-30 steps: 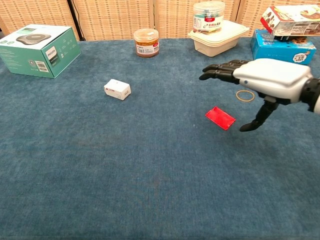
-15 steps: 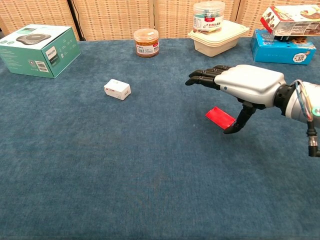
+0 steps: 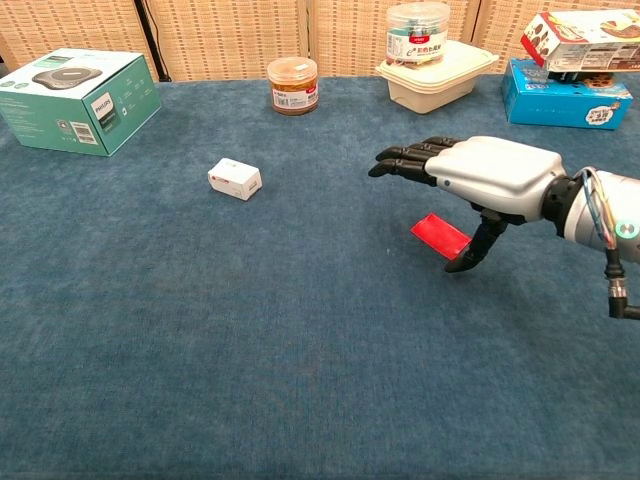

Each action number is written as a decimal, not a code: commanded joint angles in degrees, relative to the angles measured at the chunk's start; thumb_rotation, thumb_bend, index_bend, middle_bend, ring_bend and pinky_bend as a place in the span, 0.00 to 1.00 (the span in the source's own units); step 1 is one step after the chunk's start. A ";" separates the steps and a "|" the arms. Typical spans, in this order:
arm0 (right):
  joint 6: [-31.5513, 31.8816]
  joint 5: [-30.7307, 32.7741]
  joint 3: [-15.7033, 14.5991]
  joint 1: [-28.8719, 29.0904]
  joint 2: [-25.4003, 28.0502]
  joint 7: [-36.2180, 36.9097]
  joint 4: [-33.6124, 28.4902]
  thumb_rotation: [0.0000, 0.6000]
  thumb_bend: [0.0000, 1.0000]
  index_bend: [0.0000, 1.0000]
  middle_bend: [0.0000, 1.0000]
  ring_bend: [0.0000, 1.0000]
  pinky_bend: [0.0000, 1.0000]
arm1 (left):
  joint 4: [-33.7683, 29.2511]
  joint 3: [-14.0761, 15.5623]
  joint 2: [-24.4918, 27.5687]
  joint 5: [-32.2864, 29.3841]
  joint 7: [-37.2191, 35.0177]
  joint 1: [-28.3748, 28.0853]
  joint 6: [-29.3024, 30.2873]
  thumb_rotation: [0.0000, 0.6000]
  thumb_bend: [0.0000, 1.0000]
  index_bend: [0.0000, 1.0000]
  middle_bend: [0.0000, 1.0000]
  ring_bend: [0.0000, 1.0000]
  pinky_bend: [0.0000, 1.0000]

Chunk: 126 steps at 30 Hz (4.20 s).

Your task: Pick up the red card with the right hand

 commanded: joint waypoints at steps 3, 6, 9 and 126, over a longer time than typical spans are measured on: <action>0.55 0.07 -0.28 -0.04 -0.29 -0.07 0.16 1.00 0.22 0.01 0.00 0.00 0.00 | -0.02 0.04 0.02 0.07 -0.09 0.10 0.15 1.00 0.00 0.00 0.00 0.00 0.00; 0.75 0.09 -0.59 -0.06 -0.35 -0.39 0.30 1.00 0.27 0.01 0.00 0.00 0.00 | 0.00 0.06 0.04 0.04 -0.20 0.11 0.11 1.00 0.00 0.00 0.00 0.00 0.00; 0.90 0.24 -0.80 -0.11 -0.42 -0.42 0.34 1.00 0.28 0.00 0.00 0.00 0.00 | 0.02 0.06 0.04 0.11 -0.28 0.11 0.13 1.00 0.00 0.00 0.00 0.00 0.00; 0.65 3.91 -0.63 1.34 -3.35 -0.91 7.64 1.00 0.50 0.38 0.00 0.00 0.00 | 0.28 0.31 0.58 0.07 -1.57 -0.12 -0.80 1.00 0.00 0.00 0.00 0.00 0.00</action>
